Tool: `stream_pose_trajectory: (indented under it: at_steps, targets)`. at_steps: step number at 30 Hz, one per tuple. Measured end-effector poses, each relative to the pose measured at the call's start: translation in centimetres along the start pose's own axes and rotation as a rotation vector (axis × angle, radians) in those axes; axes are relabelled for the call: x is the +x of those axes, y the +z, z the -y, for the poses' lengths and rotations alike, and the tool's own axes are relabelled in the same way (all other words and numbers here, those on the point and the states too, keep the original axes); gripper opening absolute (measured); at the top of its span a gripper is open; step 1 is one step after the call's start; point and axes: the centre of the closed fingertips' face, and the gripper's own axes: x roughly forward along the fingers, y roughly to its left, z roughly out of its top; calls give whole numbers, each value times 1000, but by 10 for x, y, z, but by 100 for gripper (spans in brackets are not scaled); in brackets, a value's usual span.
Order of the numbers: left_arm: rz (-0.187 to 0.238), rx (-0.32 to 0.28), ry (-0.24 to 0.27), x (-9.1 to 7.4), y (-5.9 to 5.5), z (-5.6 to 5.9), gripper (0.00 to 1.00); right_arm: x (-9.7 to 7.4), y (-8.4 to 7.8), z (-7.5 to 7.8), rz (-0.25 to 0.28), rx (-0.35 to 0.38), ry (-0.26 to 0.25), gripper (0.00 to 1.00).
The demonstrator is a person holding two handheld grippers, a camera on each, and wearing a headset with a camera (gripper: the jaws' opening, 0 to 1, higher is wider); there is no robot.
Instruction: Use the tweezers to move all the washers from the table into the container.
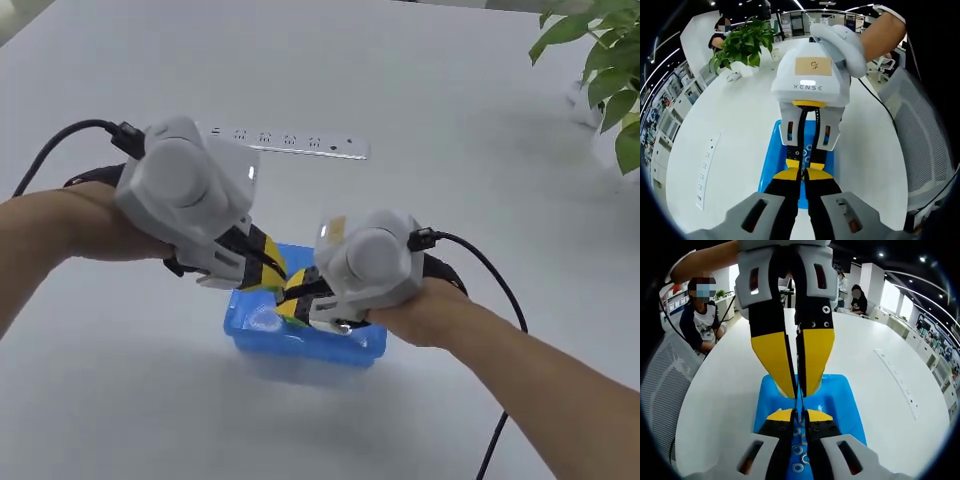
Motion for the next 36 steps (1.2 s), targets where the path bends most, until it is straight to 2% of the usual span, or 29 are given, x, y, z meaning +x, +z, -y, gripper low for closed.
stream_pose_trajectory:
  at_steps: [18, 30, 36]
  targets:
    - [-12, 7, -12, 1, -2, 3, 7, 0, 1, -2, -5, -13, 4, 11]
    - [-15, 16, -11, -10, 3, 7, 7, -8, 11, -5, 8, -30, -4, 11]
    - [-17, 27, -6, -19, 10, 9, 7, -15, 17, -7, 17, -39, -12, 11]
